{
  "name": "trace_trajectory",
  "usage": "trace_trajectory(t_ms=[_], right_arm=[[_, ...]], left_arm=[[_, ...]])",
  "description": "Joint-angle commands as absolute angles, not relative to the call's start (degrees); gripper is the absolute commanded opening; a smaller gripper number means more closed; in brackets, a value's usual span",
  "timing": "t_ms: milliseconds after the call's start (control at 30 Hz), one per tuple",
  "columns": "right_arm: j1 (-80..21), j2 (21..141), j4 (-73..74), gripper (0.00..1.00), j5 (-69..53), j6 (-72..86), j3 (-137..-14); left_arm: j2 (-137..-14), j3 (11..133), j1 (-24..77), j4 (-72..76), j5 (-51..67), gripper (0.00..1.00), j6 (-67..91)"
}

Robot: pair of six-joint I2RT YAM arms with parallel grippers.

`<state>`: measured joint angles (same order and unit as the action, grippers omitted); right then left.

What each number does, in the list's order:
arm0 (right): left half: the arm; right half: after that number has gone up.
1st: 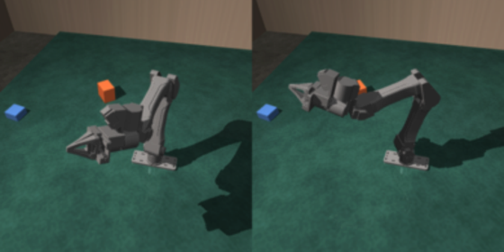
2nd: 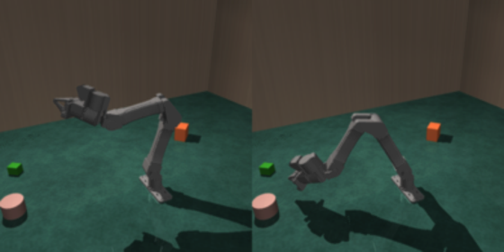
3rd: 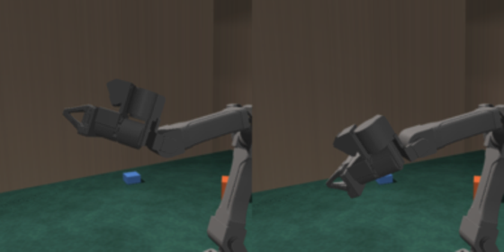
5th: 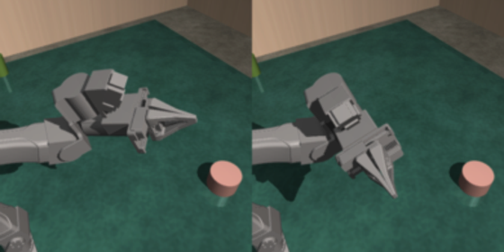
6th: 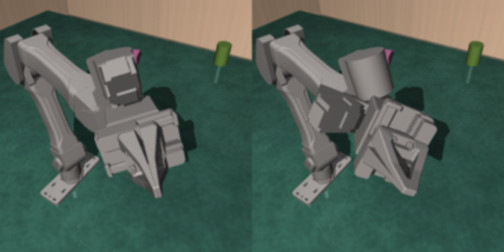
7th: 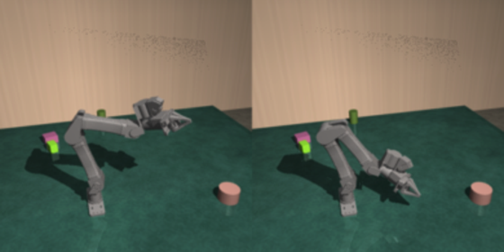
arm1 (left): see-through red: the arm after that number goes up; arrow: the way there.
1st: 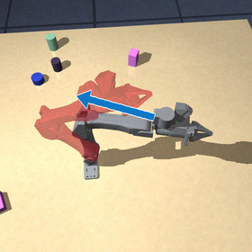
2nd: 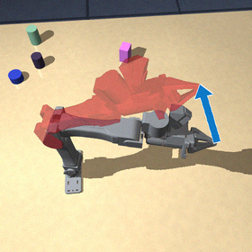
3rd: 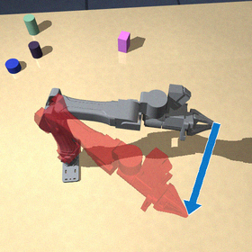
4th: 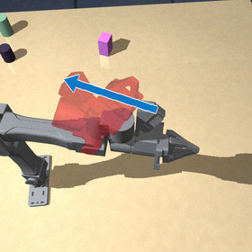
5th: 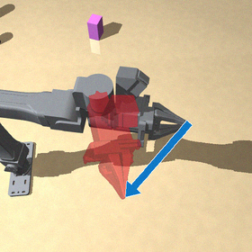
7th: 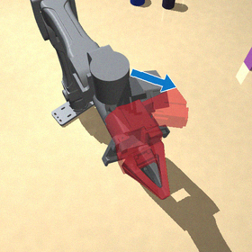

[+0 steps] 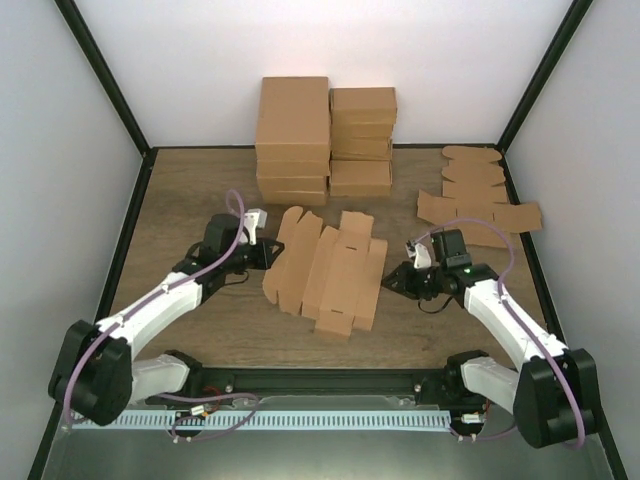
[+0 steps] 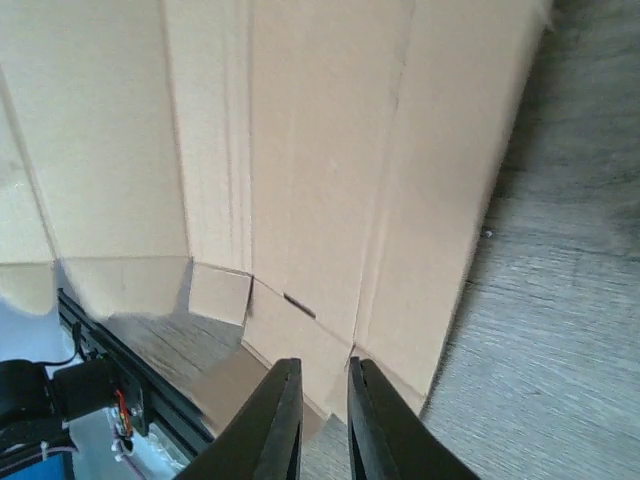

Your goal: Fold the paper box

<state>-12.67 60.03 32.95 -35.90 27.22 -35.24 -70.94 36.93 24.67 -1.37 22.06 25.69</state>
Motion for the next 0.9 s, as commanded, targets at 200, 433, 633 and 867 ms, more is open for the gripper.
trace_trajectory(t_ms=[200,433,633,867], right_arm=[[-12.6,65.0,19.2,0.43,-43.0,25.9,-30.8],[-12.7,64.0,19.2,0.54,-41.4,23.6,-31.7],[-12.7,57.2,19.8,0.8,-34.5,25.1,-35.2],[-12.6,53.6,21.4,1.0,-23.3,25.6,-36.7]], left_arm=[[-64.6,40.3,30.5,-12.4,14.3,0.04,24.3],[-60.7,40.0,32.8,-14.3,11.3,0.04,24.0],[-56.0,37.1,34.8,-11.7,10.1,0.04,24.9],[-50.4,34.8,35.8,-10.2,9.5,0.06,24.8]])
